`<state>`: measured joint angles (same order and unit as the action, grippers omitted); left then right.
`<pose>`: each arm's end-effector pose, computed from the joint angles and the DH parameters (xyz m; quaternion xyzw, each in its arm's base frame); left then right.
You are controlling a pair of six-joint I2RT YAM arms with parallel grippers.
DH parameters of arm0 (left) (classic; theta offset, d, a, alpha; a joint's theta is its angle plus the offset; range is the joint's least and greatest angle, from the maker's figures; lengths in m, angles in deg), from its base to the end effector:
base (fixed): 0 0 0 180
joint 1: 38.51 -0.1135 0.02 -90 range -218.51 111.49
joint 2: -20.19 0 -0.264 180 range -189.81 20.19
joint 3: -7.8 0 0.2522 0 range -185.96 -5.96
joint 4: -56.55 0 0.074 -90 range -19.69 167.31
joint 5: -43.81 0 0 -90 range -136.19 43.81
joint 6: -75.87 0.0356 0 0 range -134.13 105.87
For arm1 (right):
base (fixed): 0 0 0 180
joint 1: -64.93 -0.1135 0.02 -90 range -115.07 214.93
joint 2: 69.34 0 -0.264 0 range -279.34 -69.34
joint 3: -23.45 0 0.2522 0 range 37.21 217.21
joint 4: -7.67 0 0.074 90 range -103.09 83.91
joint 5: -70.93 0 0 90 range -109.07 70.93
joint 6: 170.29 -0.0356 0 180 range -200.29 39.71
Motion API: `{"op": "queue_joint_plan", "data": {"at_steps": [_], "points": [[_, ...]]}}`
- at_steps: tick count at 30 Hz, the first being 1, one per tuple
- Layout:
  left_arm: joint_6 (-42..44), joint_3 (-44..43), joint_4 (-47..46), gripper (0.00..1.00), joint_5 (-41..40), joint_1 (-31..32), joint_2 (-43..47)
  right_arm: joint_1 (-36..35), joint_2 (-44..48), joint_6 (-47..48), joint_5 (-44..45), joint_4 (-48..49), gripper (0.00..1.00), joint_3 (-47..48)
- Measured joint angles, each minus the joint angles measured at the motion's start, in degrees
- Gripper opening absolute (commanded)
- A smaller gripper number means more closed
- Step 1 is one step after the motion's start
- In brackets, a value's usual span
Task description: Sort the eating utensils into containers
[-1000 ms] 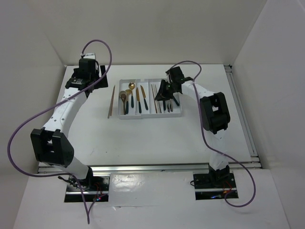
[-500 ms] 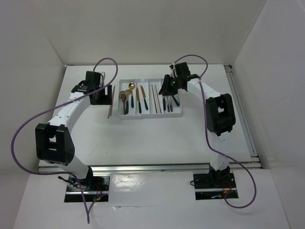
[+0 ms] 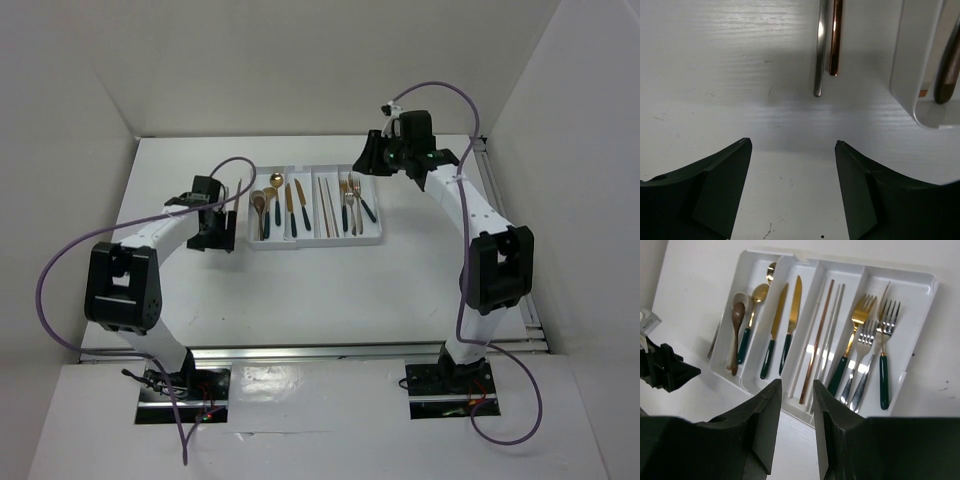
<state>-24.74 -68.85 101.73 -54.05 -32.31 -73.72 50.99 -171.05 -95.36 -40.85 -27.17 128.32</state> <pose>0.3280 -0.0307 0.2052 -0.0536 0.9676 0.0311 0.2448 0.4011 0.1132 0.3297 -0.0836 0.8584 0.2796 0.4219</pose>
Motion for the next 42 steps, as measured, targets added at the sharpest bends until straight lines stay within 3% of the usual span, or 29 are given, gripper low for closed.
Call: {"op": "queue_joint_plan", "data": {"at_steps": [8,22,42], "points": [[0.3,-3.3,-1.9,0.87,-0.9,0.0,-9.1,1.9,0.0,0.2,0.3,-0.6,0.38,-1.6],[0.2,-10.0,-3.5,0.87,-3.8,0.0,-14.7,3.1,-0.1,0.4,-0.2,-0.6,0.38,-1.6],[0.4,-10.2,-3.6,0.87,-4.3,-5.9,-15.0,5.5,-1.7,0.5,-1.6,-0.5,0.38,-1.4]]}}
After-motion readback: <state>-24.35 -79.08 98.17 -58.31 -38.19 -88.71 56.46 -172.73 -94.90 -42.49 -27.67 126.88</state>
